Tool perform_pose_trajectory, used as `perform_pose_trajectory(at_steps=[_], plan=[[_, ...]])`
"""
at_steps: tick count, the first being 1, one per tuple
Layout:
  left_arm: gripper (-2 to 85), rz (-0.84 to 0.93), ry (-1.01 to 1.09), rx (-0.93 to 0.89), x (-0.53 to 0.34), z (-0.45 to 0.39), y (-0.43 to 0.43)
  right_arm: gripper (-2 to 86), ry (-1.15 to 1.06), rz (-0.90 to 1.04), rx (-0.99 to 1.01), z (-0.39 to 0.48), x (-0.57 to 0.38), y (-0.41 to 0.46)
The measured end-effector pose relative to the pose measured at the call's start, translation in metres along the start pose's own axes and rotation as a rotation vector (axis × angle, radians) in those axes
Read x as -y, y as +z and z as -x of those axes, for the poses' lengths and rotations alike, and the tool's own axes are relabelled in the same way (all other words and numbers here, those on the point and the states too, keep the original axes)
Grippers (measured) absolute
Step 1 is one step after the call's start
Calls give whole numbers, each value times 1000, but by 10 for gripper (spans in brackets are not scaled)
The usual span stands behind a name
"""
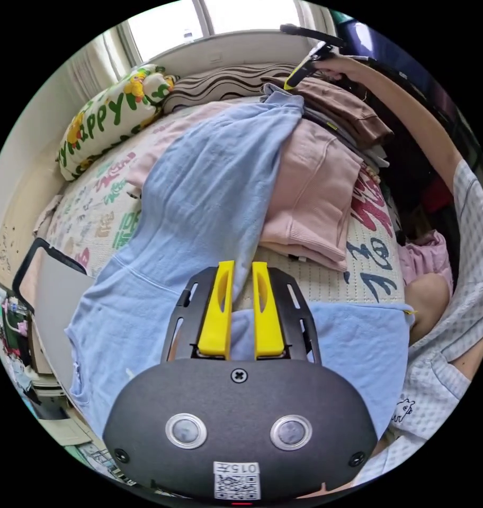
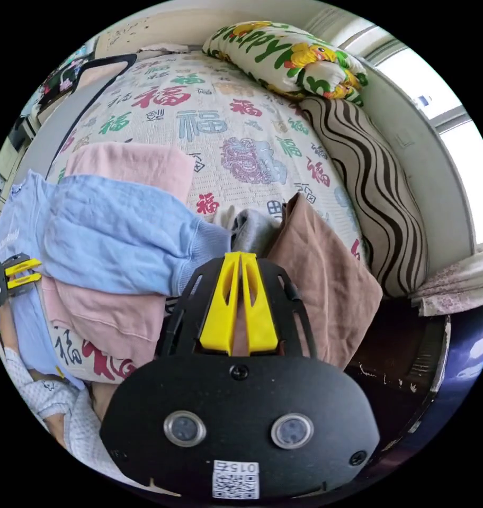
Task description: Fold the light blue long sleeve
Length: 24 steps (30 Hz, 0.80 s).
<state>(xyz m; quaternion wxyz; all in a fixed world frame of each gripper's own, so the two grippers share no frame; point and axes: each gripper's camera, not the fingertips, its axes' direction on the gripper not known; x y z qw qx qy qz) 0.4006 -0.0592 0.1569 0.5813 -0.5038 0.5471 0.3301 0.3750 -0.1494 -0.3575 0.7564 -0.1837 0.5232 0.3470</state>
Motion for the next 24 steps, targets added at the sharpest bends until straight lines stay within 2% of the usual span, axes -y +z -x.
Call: perform_pose_trajectory(at_steps=[3, 5, 7, 11, 13, 15, 17, 19, 21, 24], plan=[[67, -51, -27, -80, -6, 15, -21, 11, 21, -169, 76, 3, -16, -17], [63, -166, -72, -127, -15, 26, -40, 22, -24, -239, 205, 12, -20, -19], [59, -229, -95, -134, -19, 30, -44, 23, -75, -187, 251, 25, -17, -5], [53, -104, -74, -156, -8, 32, -14, -2, -78, 61, 329, 45, -10, 62], [50, -100, -82, -163, -8, 38, -16, -7, -25, 70, 330, 45, -17, 74], [48, -102, -83, -183, -15, 46, -29, -7, 23, 16, 293, 46, -29, 67], [49, -148, -69, -260, -41, 56, -64, -6, 40, -54, 166, 55, -49, 46], [48, -210, -84, -293, -76, 68, -103, -6, 34, -144, 153, 64, -66, 22], [48, -291, -128, -292, -123, 82, -149, -6, 11, -261, 240, 78, -85, -3], [51, -456, -268, -230, -235, 109, -234, -5, -99, -447, 484, 120, -111, -37]])
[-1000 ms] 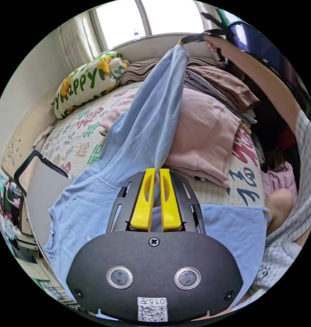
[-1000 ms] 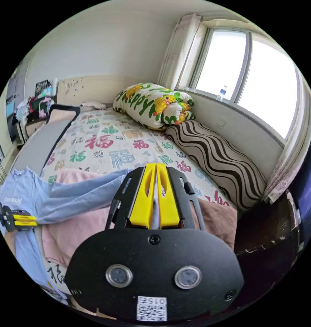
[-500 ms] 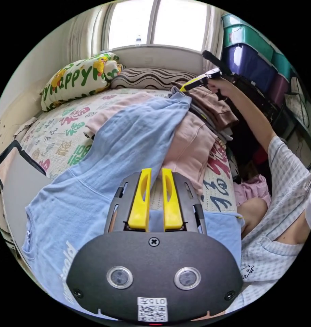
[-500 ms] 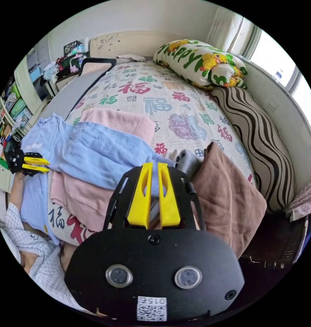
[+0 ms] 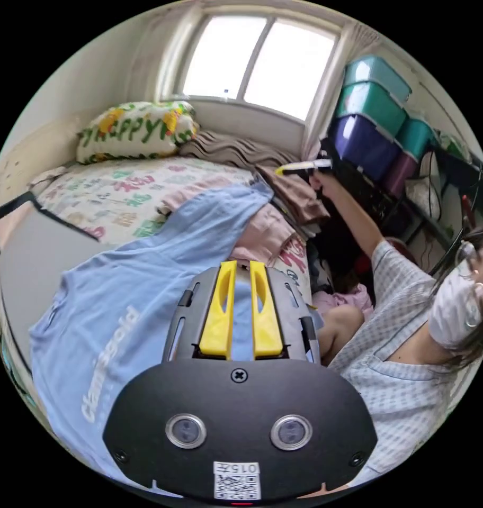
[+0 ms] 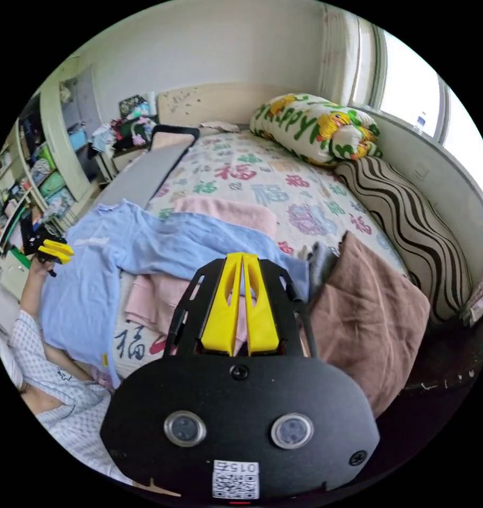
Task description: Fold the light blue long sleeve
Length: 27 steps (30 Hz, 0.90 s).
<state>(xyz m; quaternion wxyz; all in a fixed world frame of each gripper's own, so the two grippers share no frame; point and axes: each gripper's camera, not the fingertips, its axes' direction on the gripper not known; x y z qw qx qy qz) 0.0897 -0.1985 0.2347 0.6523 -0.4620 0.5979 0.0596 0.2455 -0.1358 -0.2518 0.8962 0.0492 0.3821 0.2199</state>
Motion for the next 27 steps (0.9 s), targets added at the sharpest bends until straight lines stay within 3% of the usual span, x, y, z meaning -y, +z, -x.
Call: perform_pose_trajectory(at_steps=[3, 5, 9, 11, 16, 20, 27], plan=[[56, -208, -165, 167, -90, 34, -139, -5, -134, -54, 179, 73, -1, 11], [62, -339, -402, 352, -187, 71, -238, -4, -273, -26, 251, 144, 1, 36], [76, -402, -809, 522, -353, 139, -328, -2, -491, 45, 397, 263, 1, 84], [100, -409, -972, 394, -451, 184, -340, 3, -610, 116, 498, 342, 0, 119], [127, -506, -1137, 119, -583, 252, -323, 48, -875, 203, 619, 500, -8, 184], [131, -754, -1224, -99, -651, 298, -295, 81, -1076, 137, 499, 629, -27, 230], [175, -857, -1300, -454, -682, 348, -238, 105, -1230, 249, 153, 743, -55, 316]])
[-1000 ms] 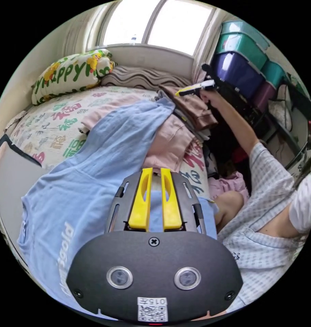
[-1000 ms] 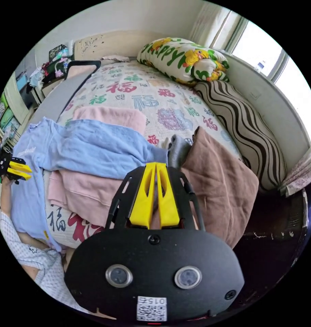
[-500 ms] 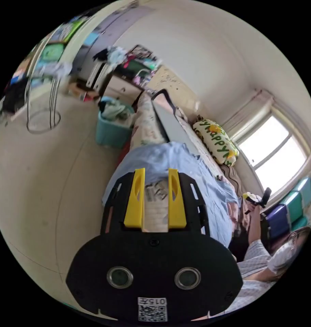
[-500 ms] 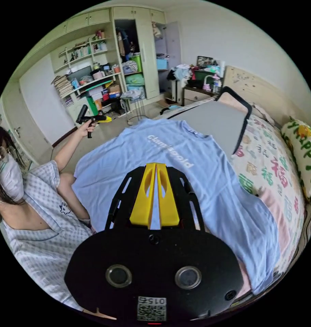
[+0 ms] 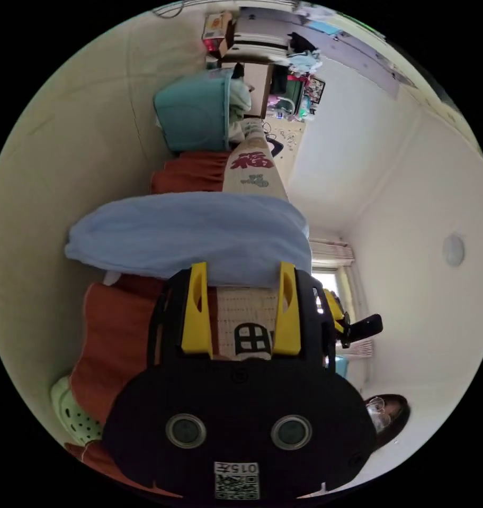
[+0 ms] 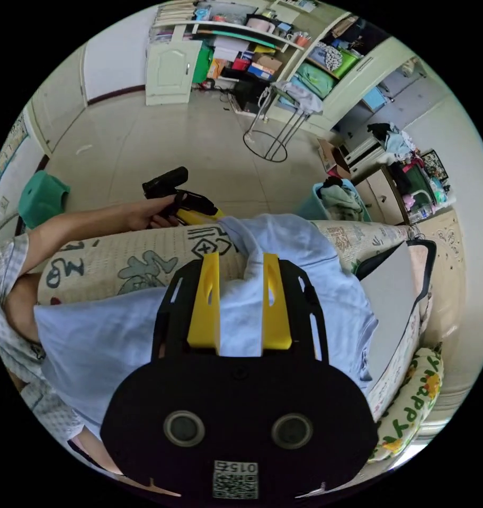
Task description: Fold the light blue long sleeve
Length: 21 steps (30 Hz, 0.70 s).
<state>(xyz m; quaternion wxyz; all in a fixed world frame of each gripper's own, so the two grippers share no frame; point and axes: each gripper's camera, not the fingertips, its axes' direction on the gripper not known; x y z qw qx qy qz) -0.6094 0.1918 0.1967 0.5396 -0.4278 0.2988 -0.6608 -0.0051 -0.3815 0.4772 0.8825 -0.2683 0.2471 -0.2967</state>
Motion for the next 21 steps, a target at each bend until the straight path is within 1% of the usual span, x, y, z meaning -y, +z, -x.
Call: perform_pose_trajectory(at_steps=[2, 4, 5, 6, 8, 9, 11, 12, 13, 16, 18, 20, 21], plan=[[163, -29, -6, -57, 11, 6, 1, 62, -3, 61, -67, 11, 5, 21], [128, -43, -2, -44, 17, 1, -3, 43, -25, 39, -96, 21, 2, 22], [59, -48, 36, -23, 18, -9, -7, 40, -35, 26, -110, 27, -2, 20], [24, -55, 66, -19, 18, -16, -11, 39, -37, 16, -116, 30, -4, 18], [0, -126, 199, -8, 13, -44, -33, 38, -31, -15, -135, 36, -13, 14], [-2, -145, 213, -2, 11, -49, -40, 38, -26, -16, -135, 37, -15, 14], [-7, -246, 223, 57, -1, -61, -67, 40, 4, -35, -126, 39, -21, 14], [-7, -261, 223, 71, -4, -63, -72, 40, 13, -40, -123, 39, -22, 15], [-7, -257, 219, 80, -11, -63, -78, 41, 29, -48, -119, 38, -25, 15], [-3, -177, 228, -13, -32, -60, -81, 46, 72, -67, -90, 35, -38, 10], [5, -108, 269, -59, -52, -66, -78, 49, 96, -89, -43, 33, -57, -3], [15, -53, 373, -101, -90, -97, -72, 50, 133, -159, 75, 32, -101, -33], [18, -29, 410, -111, -102, -109, -69, 49, 148, -181, 103, 31, -116, -42]])
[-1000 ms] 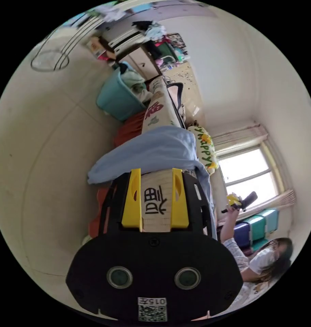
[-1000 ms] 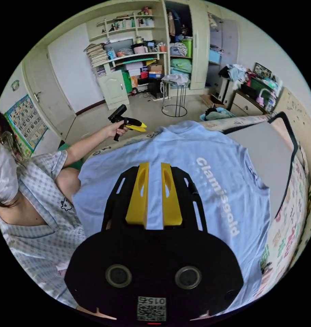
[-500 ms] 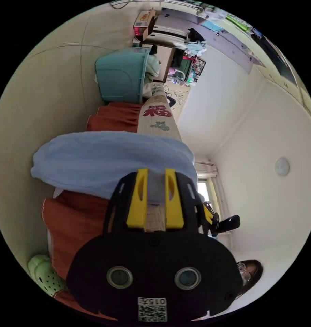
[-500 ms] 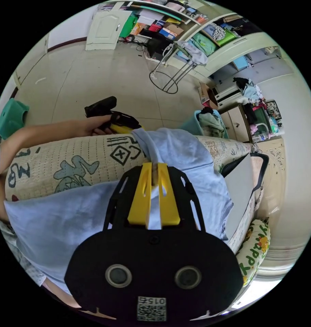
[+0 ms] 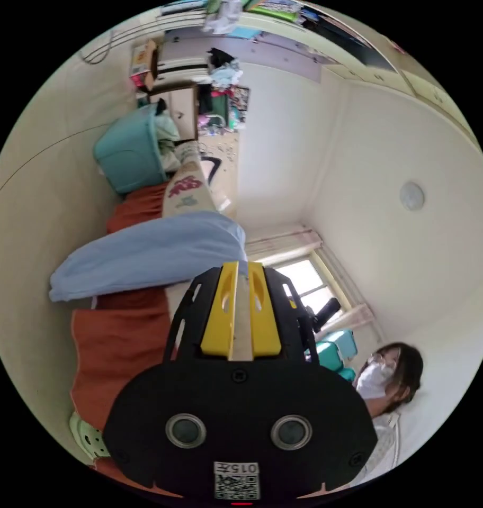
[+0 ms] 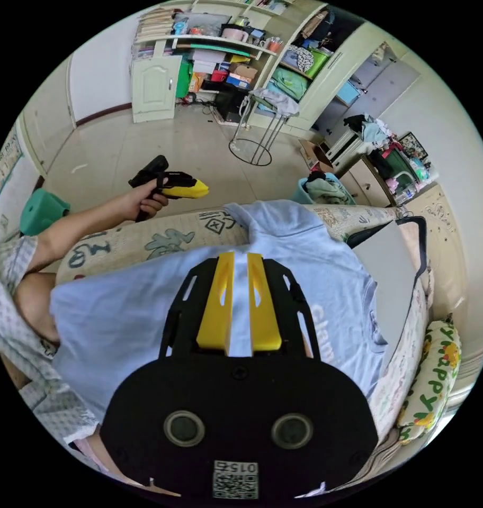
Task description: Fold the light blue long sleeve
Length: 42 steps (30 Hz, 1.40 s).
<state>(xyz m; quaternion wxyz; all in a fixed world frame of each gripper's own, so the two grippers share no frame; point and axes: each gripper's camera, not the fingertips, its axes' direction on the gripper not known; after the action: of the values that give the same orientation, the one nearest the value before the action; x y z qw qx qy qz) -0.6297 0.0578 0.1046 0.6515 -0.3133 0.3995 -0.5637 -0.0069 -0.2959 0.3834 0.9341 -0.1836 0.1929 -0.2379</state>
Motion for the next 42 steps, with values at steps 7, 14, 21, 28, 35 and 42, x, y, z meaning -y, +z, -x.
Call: perform_pose_trajectory(at_steps=[7, 14, 21, 28, 35, 42], plan=[[57, 441, 458, 219, -112, -213, 67, 55, 254, -136, -35, 11, -212, -124], [115, 779, 547, 605, -238, -280, 131, 83, 659, -45, -176, 47, -415, -151], [110, 786, 515, 717, -266, -287, 168, 106, 864, -226, 78, 33, -510, -142], [30, 782, 564, 818, -294, -299, 196, 24, 819, -140, 101, 21, -515, -139], [-3, 833, 583, 830, -307, -302, 214, 7, 786, -53, 127, 14, -516, -139], [2, 867, 597, 826, -314, -307, 229, 10, 723, 23, 146, 5, -499, -137]])
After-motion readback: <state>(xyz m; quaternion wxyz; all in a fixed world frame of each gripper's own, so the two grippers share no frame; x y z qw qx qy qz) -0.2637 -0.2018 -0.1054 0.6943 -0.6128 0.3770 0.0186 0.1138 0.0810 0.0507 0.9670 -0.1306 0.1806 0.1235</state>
